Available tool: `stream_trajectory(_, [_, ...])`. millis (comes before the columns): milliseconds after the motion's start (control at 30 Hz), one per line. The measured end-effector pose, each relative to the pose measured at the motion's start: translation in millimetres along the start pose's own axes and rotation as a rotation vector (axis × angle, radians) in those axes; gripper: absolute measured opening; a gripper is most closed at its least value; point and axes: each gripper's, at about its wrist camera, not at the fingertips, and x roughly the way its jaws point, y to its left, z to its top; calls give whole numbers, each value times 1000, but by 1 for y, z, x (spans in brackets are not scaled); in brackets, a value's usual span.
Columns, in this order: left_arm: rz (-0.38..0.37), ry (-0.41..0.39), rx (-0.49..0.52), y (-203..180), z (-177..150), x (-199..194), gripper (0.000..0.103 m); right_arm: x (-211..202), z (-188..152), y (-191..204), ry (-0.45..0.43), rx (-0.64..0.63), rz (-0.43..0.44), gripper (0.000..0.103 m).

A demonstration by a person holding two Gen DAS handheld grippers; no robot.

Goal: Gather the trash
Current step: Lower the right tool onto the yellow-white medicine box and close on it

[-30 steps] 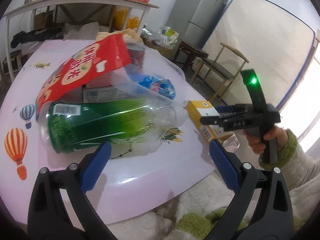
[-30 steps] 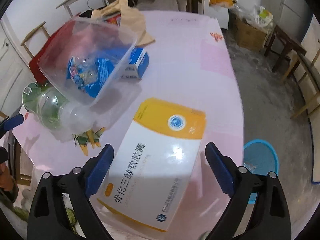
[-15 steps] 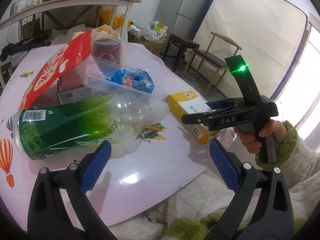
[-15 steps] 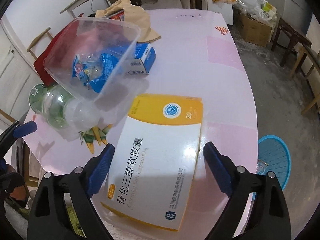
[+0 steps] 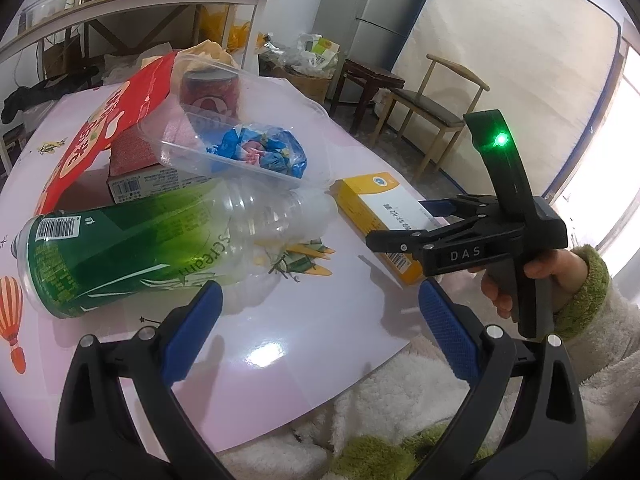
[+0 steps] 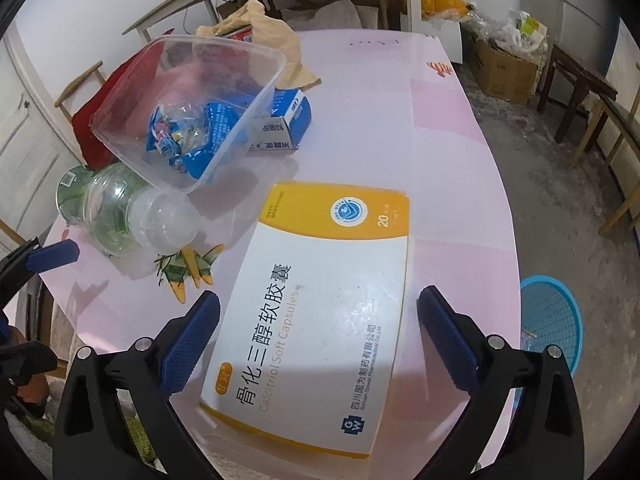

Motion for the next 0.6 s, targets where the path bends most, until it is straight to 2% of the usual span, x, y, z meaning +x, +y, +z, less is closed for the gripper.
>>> stream_trajectory(67, [0,-2,-2,1,-1,-1,94,-1,0,-1,-1,-4,-1,97])
stream_trajectory(300, [26,3,14,2,-3,-1,95,4,-1,10,16,-59,-96,97])
stream_trajectory(433, [48,4,24,1,-4,0,95,-1,-1,9,-5,-20,-89,97])
stream_trajectory(600, [56,7,26,1,-5,2,95,-5,0,7,-36,-11,-128,97])
